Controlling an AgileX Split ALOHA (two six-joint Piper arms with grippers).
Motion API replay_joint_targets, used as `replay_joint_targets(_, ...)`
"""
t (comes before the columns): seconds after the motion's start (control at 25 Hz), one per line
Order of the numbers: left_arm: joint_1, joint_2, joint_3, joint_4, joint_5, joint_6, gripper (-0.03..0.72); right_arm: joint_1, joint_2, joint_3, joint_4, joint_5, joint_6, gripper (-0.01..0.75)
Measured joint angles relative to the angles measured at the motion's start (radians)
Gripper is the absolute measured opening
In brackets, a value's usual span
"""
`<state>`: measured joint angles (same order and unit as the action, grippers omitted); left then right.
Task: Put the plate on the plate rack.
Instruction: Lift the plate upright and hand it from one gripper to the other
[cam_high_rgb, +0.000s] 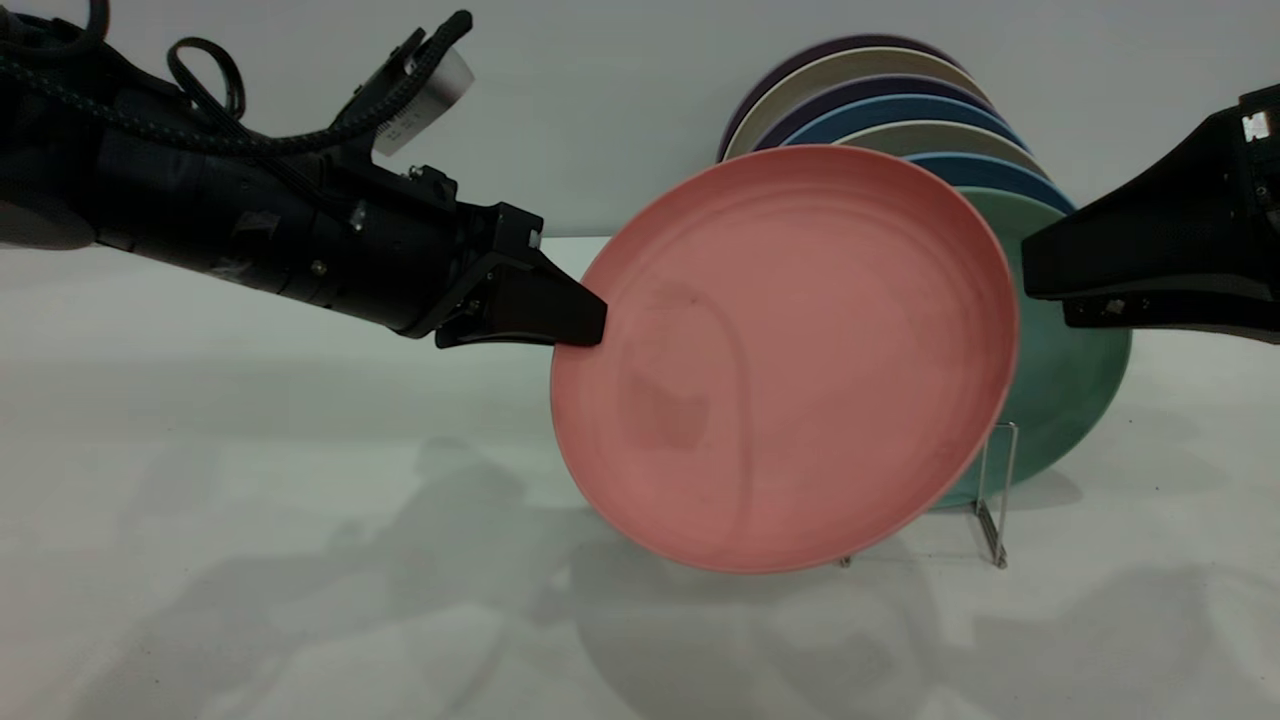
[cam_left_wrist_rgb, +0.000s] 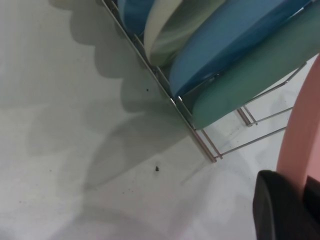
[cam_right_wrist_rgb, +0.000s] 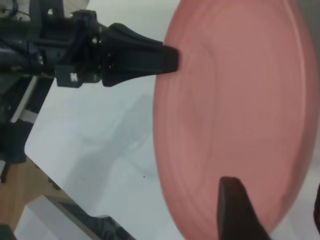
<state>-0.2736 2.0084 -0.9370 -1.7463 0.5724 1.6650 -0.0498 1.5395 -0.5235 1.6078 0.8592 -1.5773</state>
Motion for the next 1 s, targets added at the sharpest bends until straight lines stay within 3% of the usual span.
replay_joint_targets(0.44, -0.002, 0.0, 0.0, 0.0, 0.009, -0.008, 0.019, 0.0, 0.08, -0.006, 0.061, 0.048, -0.064, 0.394)
replay_joint_targets(0.76, -0.039, 0.0, -0.044, 0.001, -0.027, -0.017, 0.019, 0.0, 0.118, -0.006, 0.085, 0.056, -0.091, 0.394)
replay_joint_targets(1.0, -0.066, 0.0, -0.049, 0.001, 0.009, -0.027, 0.019, 0.0, 0.145, -0.006, 0.101, 0.084, -0.121, 0.376)
